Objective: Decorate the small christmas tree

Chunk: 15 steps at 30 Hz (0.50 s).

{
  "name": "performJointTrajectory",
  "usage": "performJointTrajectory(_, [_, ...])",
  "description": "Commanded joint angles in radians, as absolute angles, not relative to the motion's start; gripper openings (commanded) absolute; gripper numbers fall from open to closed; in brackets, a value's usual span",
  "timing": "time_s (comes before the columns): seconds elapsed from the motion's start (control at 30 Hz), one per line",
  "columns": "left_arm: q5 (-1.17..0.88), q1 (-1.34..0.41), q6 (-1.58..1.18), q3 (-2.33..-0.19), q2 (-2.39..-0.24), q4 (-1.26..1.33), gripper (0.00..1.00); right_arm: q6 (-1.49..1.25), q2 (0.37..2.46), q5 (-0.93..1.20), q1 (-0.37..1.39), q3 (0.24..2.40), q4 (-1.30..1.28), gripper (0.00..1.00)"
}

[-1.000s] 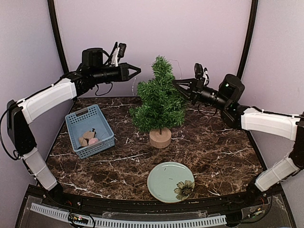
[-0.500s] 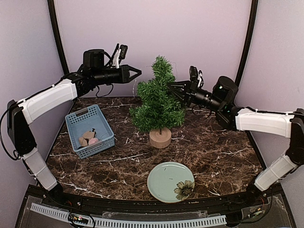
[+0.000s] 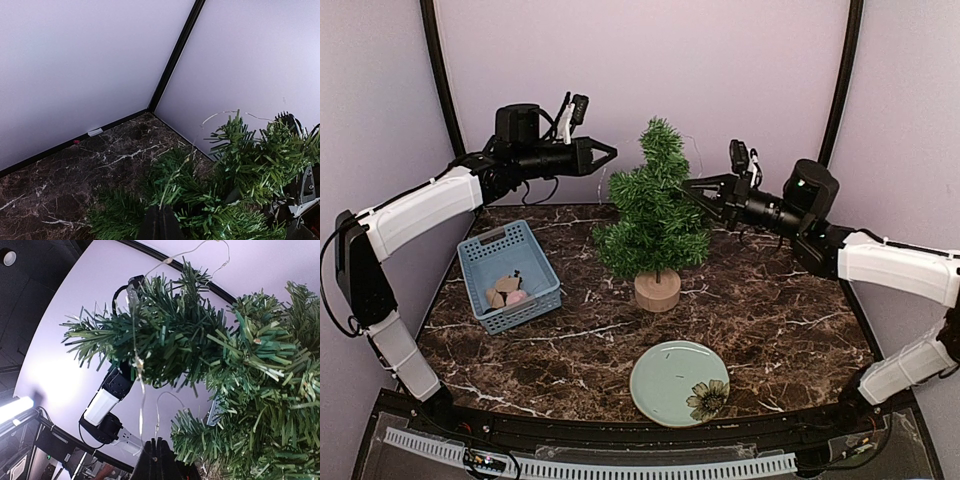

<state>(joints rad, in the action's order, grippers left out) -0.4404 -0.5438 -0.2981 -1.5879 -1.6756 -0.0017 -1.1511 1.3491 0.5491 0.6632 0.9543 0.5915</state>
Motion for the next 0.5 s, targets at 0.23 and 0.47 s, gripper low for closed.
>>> performJointTrajectory(0.23, [-0.455,-0.557,-0.275,-1.591,-1.658,0.006,0.0,-1.24,1.334,0.602,0.617,0.896,0.675,0.0])
performJointTrajectory(0.47, [-0.449,-0.563,-0.267,-1.592,-1.656,-0.021,0.0,-1.258,1.405,0.62,0.653,0.969,0.73,0.0])
